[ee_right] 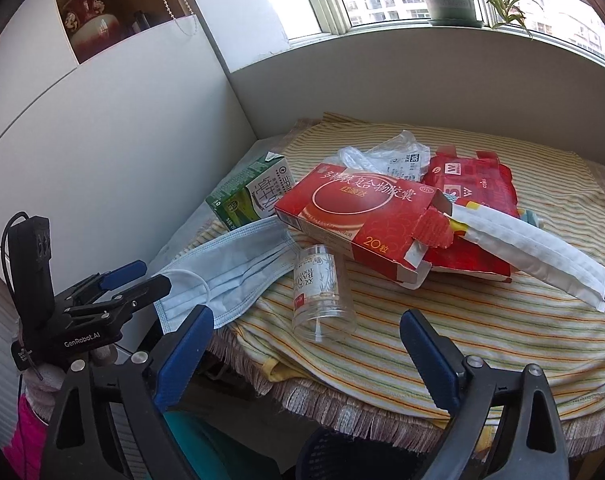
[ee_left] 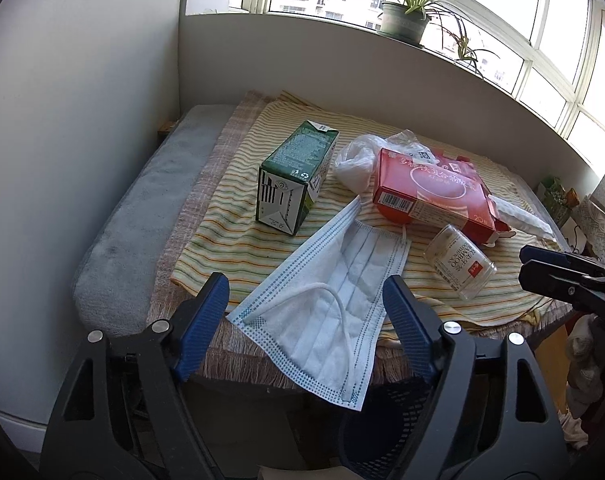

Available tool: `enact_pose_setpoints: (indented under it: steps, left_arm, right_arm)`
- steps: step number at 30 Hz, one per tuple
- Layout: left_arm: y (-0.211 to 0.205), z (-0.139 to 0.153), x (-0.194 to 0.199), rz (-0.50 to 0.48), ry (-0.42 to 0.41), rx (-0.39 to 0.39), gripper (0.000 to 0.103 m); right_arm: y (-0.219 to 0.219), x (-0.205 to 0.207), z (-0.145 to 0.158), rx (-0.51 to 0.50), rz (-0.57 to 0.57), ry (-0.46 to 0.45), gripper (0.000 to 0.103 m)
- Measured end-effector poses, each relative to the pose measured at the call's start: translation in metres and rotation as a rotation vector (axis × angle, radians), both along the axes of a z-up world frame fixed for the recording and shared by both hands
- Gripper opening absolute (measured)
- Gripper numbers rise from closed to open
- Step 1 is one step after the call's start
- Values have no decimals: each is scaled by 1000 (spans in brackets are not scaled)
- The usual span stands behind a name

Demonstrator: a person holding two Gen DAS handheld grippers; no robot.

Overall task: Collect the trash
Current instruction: 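Grasp the white face mask with the left gripper while the right gripper grasps the clear cup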

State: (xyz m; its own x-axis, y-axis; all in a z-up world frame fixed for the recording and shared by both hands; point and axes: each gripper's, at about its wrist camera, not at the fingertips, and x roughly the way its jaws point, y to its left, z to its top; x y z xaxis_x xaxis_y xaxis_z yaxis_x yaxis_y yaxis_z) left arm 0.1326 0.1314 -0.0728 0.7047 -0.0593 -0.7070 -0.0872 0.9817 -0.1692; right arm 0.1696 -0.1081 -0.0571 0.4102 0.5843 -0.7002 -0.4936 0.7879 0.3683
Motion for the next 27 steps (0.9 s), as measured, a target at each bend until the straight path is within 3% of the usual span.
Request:
enact_pose_setpoints:
  steps: [7, 9, 14, 19, 23, 27]
  left_arm:
    - [-9, -19, 29, -23, 63, 18, 69]
    - [-13, -25, 35, -29, 82, 18, 59]
    - [-18, -35, 39, -39, 97, 0, 44]
    - [-22, -37, 41, -46, 99, -30, 20]
    - [-23, -35, 39, -44, 87, -47, 7]
    - [-25, -30, 34, -44, 73, -58, 4]
  right_arm:
    - [11, 20, -13, 8, -15, 47, 93]
    - [14, 24, -18, 3, -19, 71, 84]
    - [19, 32, -30, -16, -26, 97, 82]
    - [22, 37, -38, -30, -29, 120, 76]
    - [24, 40, -44, -40, -30, 132, 68]
    - [22, 39, -44, -43, -32, 130, 54]
